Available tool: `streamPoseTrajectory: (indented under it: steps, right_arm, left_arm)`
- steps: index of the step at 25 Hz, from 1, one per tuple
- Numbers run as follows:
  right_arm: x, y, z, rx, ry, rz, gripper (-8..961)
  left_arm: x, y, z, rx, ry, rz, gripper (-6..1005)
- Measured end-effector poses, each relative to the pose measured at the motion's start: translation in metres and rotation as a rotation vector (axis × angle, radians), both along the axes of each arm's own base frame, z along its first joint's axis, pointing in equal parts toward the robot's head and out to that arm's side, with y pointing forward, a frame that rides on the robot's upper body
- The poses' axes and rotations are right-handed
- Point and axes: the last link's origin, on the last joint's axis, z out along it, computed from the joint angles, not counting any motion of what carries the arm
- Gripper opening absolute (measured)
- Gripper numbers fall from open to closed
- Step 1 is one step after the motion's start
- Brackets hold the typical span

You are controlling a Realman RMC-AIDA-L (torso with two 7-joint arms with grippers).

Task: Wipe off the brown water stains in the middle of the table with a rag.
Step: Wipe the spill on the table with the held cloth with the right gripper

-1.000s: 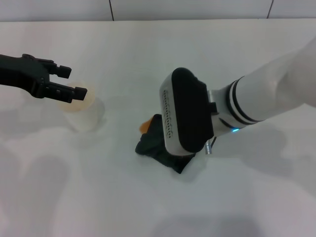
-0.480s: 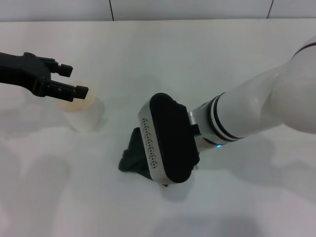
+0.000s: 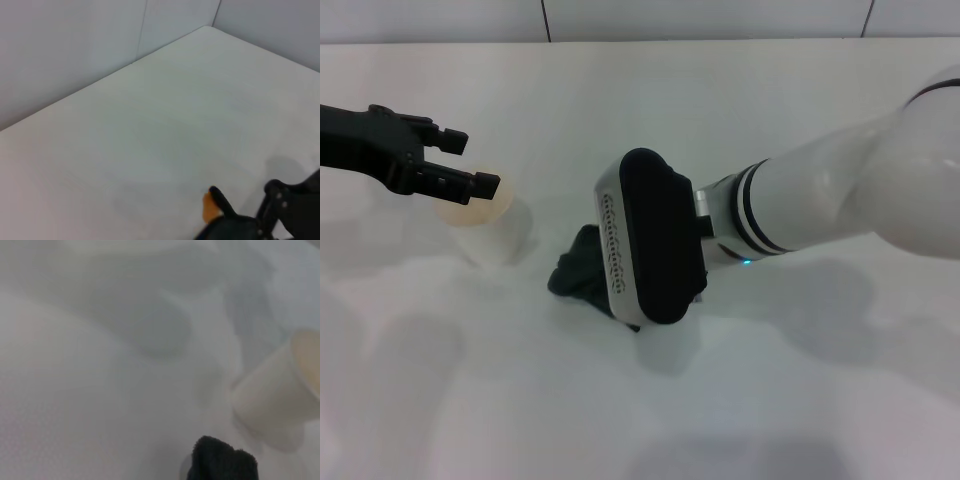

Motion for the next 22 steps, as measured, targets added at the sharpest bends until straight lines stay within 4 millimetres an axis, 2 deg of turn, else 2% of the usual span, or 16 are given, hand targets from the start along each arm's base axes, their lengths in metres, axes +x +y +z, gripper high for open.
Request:
streamPoseTrajectory:
  steps: [7, 13, 18, 22]
  right_arm:
    - [0.010, 0.024, 0.009, 0.093, -0.007, -0.028, 107]
    - [0.009, 0.040, 0.021, 0.178, 0.026, -0.052, 106]
    - [0.014, 0.041, 0.023, 0.186, 0.003, -0.057, 106]
    - [0.015, 0.030, 0.019, 0.141, -0.049, -0.046, 106]
  left_arm:
    - [0.001, 0.000, -0.001, -0.001, -0.002, 0.000, 884]
    - [-0.002, -0.001, -0.001, -0.002, -0.003, 0.011, 883]
    - [0.000, 0.000, -0.001, 0.000, -0.003, 0.007, 883]
    - [0.000, 0.000, -0.001, 0.002, -0.001, 0.007, 883]
